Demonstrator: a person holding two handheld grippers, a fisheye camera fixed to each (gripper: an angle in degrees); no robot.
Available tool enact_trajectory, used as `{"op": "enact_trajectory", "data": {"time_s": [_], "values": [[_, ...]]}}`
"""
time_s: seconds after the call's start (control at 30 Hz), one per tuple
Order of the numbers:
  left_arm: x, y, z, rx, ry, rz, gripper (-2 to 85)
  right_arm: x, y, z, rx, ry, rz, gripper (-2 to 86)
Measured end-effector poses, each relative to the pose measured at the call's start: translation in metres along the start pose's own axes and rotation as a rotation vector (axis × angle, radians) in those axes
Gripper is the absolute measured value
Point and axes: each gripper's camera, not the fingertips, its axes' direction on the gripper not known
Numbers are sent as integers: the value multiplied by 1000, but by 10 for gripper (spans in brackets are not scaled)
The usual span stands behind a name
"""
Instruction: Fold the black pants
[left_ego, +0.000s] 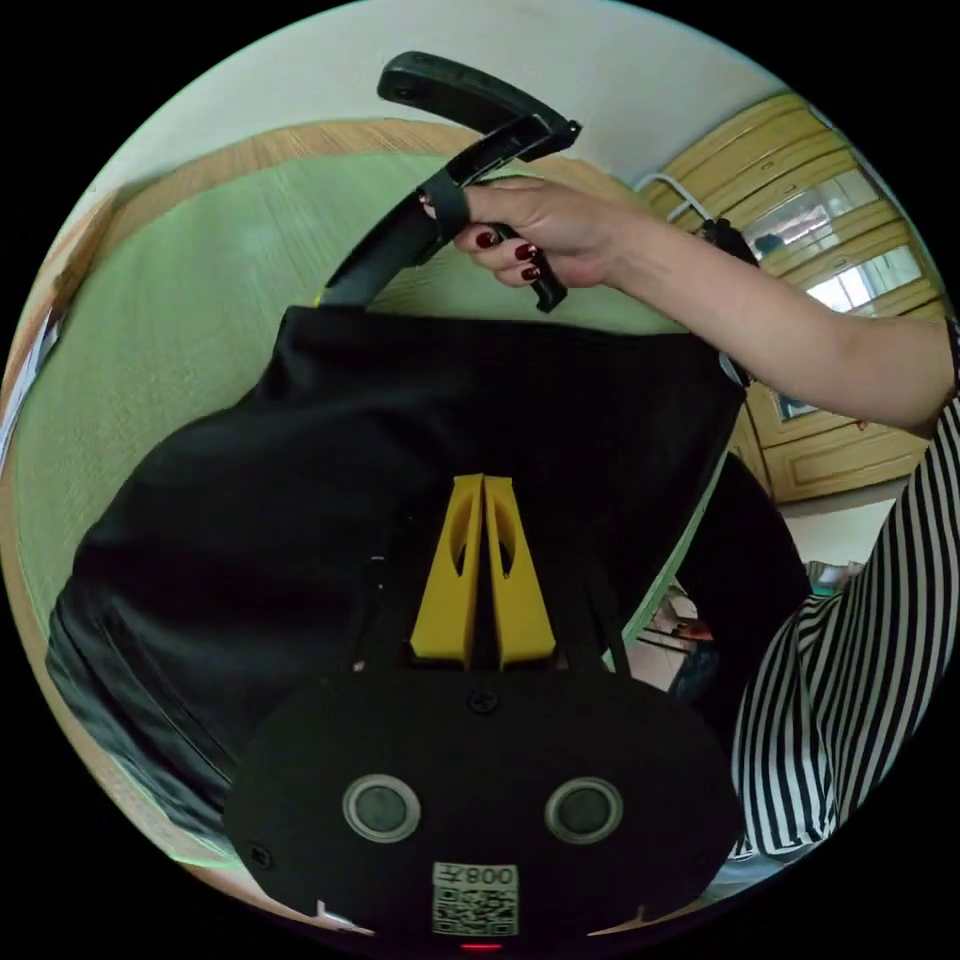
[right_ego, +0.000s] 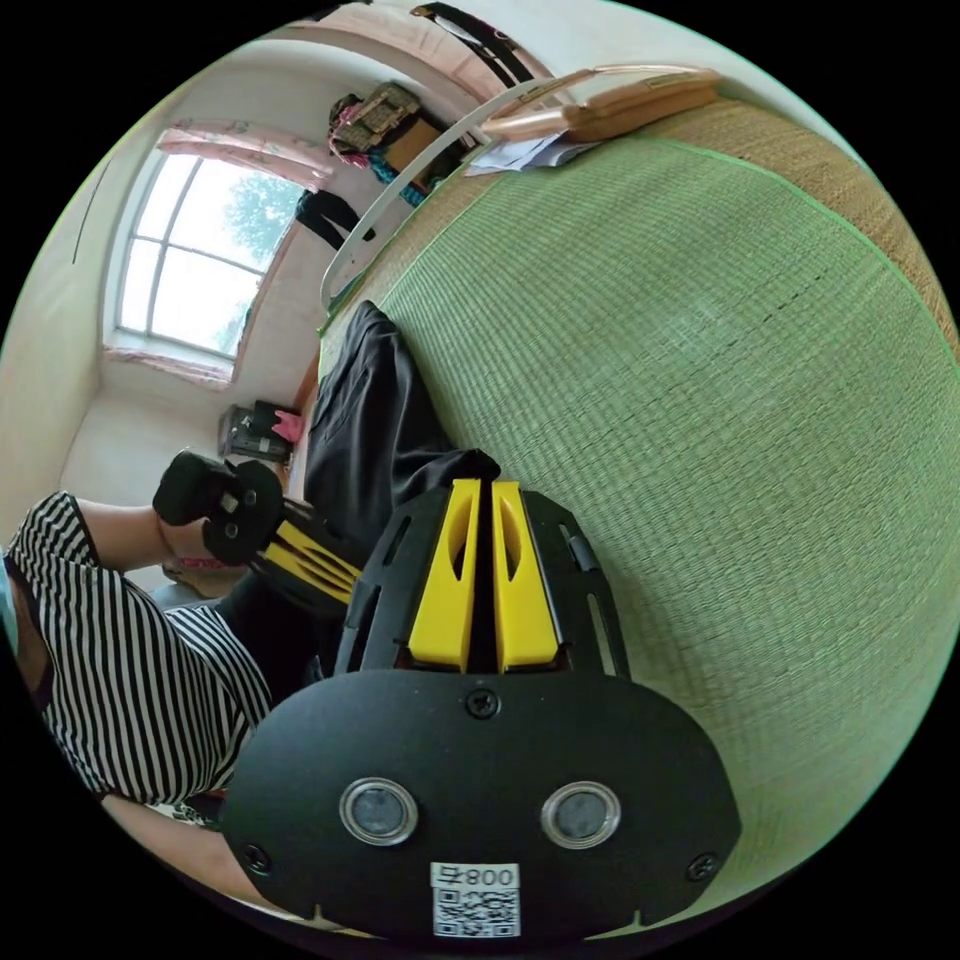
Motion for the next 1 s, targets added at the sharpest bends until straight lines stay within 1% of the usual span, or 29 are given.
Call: {"op": "enact_trajectory", "data": {"time_s": [0.1, 0.2, 0.27, 0.33, 0.4, 0.43, 0.47, 0.53, 0.57, 0.6, 0.63, 0.7, 0.73, 0.77, 0.8, 0.87, 0.93, 1.0], "values": [[16, -1, -4, -10, -1, 9, 0, 4, -3, 0, -15, -11, 7, 14], [29, -3, -9, -16, 2, 8, 0, 18, -4, 3, -6, -80, 58, 11], [35, -4, -16, -1, 27, -41, 0, 23, 2, -3, 36, -90, 83, 8], [40, -5, -22, 13, 32, -59, 0, 24, 17, -18, 119, -127, 100, 4], [50, -7, -33, 45, 51, -47, 0, 16, 33, -25, 165, -123, 101, 2], [57, -9, -40, 58, 44, -42, 0, 3, 46, -26, 189, -121, 82, 1], [63, -11, -45, 50, 2, -45, 0, -4, 53, -25, 199, -119, 70, 1], [70, -13, -41, -6, -19, -46, 0, -32, 73, -6, 199, -40, 32, 0], [73, -10, -47, 20, -8, -57, 0, -37, 75, 2, 175, 9, 30, 0], [75, -10, -50, 26, -4, -60, 0, -41, 74, 23, 104, 122, 34, -1], [79, -12, -55, 16, 2, -61, 0, -39, 72, 40, 56, 170, 39, -1], [88, -16, -65, 2, -8, -59, 0, -35, 70, 39, 86, 150, 64, -1], [93, -19, -71, -6, -6, -66, 0, -37, 70, 38, 105, 247, 99, 0], [97, -26, -80, -15, 9, -60, 0, -40, 70, 38, 104, 279, 92, 0], [98, -29, -87, 1, 11, -57, 0, -45, 74, 38, 116, 300, 97, 0], [97, -47, -121, 110, -47, -76, 0, -57, 87, 36, 170, 281, 89, 0], [91, -64, -141, 165, -90, -98, 0, -70, 112, 35, 220, 325, 130, 0], [84, -78, -151, 165, -154, -140, 0, -76, 131, 39, 243, 328, 153, 1]]}}
